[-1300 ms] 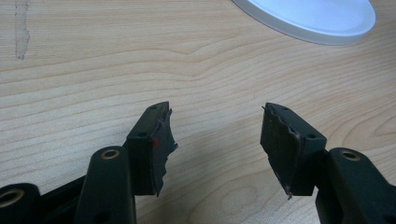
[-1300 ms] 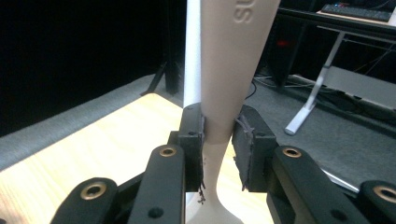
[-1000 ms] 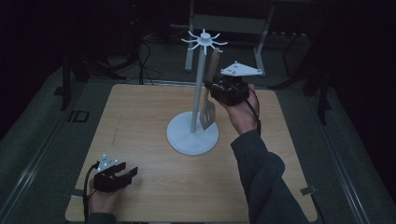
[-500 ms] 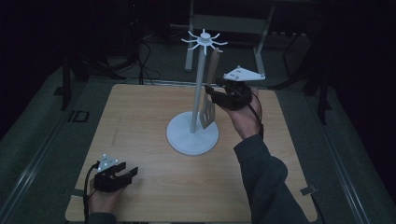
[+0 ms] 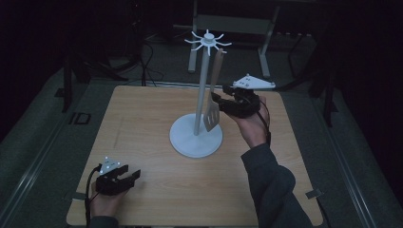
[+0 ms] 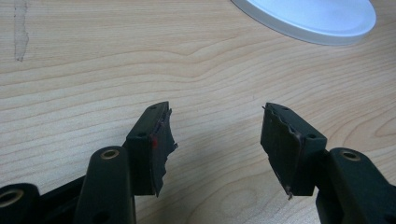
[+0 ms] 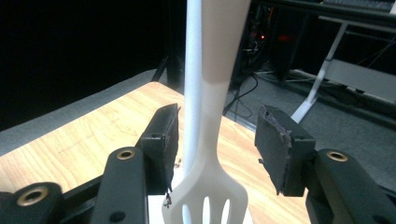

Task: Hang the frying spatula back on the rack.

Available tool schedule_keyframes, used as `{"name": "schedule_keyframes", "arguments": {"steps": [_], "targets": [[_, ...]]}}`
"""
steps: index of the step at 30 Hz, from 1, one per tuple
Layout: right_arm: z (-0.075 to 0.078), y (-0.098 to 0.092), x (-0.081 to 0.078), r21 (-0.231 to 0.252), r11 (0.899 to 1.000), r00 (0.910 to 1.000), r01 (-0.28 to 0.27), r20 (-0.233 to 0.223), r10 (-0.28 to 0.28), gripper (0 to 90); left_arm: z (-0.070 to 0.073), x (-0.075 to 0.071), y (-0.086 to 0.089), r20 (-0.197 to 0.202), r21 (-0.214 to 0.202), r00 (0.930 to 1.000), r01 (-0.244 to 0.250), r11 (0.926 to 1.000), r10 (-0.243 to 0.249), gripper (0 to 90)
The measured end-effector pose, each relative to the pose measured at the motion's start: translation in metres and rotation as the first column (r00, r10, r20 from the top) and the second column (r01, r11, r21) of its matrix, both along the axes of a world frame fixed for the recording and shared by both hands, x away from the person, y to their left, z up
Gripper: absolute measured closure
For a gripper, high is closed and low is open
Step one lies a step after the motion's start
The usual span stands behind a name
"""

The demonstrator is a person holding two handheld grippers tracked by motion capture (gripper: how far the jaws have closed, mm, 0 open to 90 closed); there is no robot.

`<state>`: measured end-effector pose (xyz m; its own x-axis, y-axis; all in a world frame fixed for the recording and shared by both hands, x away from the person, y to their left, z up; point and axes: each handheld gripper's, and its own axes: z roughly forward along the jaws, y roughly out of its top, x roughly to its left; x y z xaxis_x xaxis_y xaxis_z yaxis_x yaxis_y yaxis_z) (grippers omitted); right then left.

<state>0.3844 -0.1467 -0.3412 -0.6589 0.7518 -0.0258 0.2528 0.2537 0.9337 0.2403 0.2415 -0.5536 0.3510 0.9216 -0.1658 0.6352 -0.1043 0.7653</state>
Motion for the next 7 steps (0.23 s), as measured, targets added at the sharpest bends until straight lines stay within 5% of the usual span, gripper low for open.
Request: {"name": "schedule_keyframes", "arguments": {"steps": [7], "targets": [[-0.013,-0.014,-0.005,-0.001,1.0,0.9998,0.011,-0.017,-0.011,49.2,0.0,0.0,-0.001,0.001,0.003,1.0,-0.001,1.0,0.001,42.9]]}}
